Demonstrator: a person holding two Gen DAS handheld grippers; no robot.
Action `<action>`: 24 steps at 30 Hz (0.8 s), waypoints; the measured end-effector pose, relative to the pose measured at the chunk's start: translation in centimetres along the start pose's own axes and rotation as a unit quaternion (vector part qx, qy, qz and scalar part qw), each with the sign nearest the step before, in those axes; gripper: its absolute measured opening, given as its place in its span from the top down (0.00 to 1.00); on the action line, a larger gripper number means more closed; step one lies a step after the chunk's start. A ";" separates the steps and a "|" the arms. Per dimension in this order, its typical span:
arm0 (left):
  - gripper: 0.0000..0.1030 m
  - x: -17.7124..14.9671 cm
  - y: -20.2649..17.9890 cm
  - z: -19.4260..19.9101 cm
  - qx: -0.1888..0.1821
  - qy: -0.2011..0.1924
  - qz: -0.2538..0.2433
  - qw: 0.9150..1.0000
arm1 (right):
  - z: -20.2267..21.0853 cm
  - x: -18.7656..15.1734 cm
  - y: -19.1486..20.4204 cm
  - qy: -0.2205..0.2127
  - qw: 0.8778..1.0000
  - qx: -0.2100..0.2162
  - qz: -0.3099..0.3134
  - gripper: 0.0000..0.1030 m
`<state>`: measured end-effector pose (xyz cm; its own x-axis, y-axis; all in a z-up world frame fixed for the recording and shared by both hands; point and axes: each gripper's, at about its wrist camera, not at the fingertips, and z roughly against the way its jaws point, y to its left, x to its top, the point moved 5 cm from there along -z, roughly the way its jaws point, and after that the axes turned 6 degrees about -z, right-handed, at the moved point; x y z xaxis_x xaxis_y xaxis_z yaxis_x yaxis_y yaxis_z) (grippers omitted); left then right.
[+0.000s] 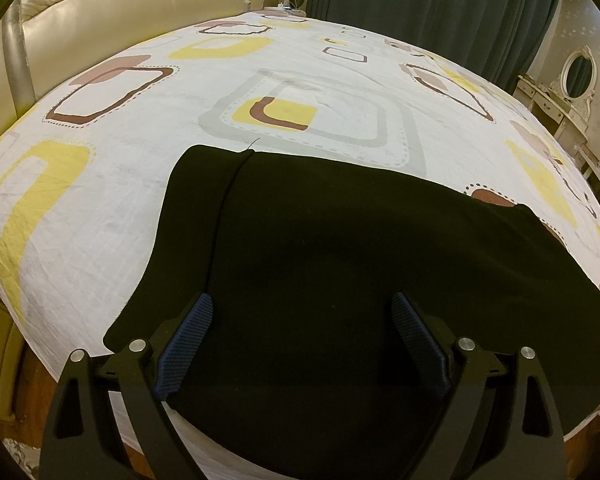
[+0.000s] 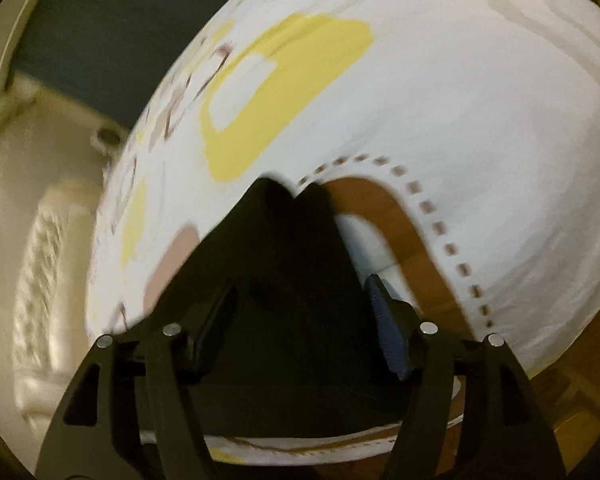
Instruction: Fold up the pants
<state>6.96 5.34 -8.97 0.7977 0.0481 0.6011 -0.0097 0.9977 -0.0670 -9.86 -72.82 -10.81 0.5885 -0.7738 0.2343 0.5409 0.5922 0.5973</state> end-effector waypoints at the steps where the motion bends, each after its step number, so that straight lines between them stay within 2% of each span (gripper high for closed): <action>1: 0.12 0.0 0.0 0.0 0.000 0.000 0.000 1.000 | -0.4 -0.4 0.7 0.012 1.000 -0.014 0.025 0.48; 3: 0.12 0.0 0.0 0.0 0.000 0.000 0.000 1.000 | -1.6 -1.3 2.4 0.040 0.995 -0.046 0.074 0.75; 4: 0.12 0.0 0.0 0.0 0.000 0.000 0.000 1.000 | -2.0 -1.7 2.9 0.052 0.994 -0.050 0.086 0.80; 8: 0.12 0.0 0.0 0.0 0.000 0.000 0.000 1.000 | -1.2 -1.5 3.6 0.046 0.993 -0.074 0.084 0.85; 14: 0.12 0.2 0.3 0.3 -0.011 0.010 0.000 1.000 | 1.7 -1.9 4.7 0.009 0.996 -0.059 0.070 0.85; 20: 0.12 1.9 4.7 2.0 -0.071 0.006 0.076 0.995 | 3.5 -2.4 5.9 -0.009 0.996 -0.053 0.071 0.85; 24: 0.12 2.8 7.3 2.0 -0.076 0.005 0.087 0.993 | 4.2 -2.5 6.7 -0.020 0.997 -0.046 0.067 0.85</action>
<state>7.92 12.90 -6.14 0.7985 0.2171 0.5614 -0.0573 0.9559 -0.2882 -10.24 -67.92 -4.15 0.6356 -0.6939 0.3384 0.5126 0.7071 0.4872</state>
